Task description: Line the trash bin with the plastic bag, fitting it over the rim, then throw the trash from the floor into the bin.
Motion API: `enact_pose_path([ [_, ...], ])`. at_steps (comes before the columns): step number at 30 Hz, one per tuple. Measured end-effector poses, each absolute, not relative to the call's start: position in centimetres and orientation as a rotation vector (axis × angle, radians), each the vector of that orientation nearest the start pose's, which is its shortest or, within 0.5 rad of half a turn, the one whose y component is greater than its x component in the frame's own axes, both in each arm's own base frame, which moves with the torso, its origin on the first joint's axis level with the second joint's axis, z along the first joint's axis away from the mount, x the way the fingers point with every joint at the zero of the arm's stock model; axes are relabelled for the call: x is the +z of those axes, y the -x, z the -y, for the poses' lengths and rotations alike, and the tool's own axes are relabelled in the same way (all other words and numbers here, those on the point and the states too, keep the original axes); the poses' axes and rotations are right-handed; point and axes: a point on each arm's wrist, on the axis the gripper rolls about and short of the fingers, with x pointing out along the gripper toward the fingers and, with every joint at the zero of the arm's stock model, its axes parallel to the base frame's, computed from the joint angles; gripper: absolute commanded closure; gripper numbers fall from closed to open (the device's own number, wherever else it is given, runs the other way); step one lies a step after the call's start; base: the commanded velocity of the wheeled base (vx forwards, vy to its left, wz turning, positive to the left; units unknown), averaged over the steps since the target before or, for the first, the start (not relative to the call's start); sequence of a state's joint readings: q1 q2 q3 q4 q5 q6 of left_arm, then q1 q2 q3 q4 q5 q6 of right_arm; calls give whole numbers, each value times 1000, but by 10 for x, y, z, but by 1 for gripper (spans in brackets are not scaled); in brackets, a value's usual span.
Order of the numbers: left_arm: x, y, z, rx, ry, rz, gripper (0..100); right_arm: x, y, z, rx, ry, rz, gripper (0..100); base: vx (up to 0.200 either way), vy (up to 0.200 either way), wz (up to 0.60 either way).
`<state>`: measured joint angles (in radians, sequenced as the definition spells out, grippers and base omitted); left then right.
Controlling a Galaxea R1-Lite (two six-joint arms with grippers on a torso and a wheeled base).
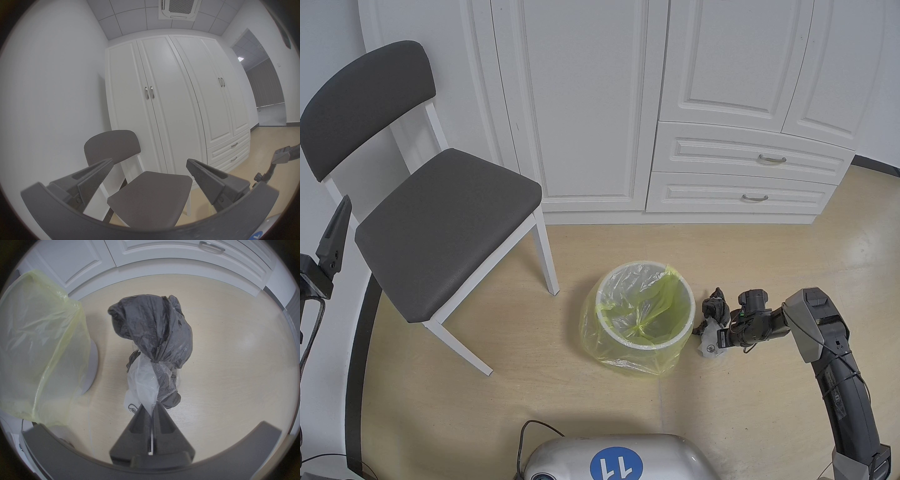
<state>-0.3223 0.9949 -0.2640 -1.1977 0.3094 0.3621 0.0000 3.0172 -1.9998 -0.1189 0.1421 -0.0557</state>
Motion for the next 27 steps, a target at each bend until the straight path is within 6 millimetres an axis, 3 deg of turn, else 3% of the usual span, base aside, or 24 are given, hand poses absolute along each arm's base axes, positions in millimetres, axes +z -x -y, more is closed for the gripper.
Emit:
enact_pose_path([
  [10,236,-104,28,68,-212,436,0,-144,-519,-1,125,61,-885,100,0,0,0],
  [19,236,-104,27,68,-213,435,0,-90,-521,1,134,54,-822,100,0,0,0],
  [27,236,-105,28,68,-213,433,0,-27,-510,0,178,40,-746,100,0,0,0],
])
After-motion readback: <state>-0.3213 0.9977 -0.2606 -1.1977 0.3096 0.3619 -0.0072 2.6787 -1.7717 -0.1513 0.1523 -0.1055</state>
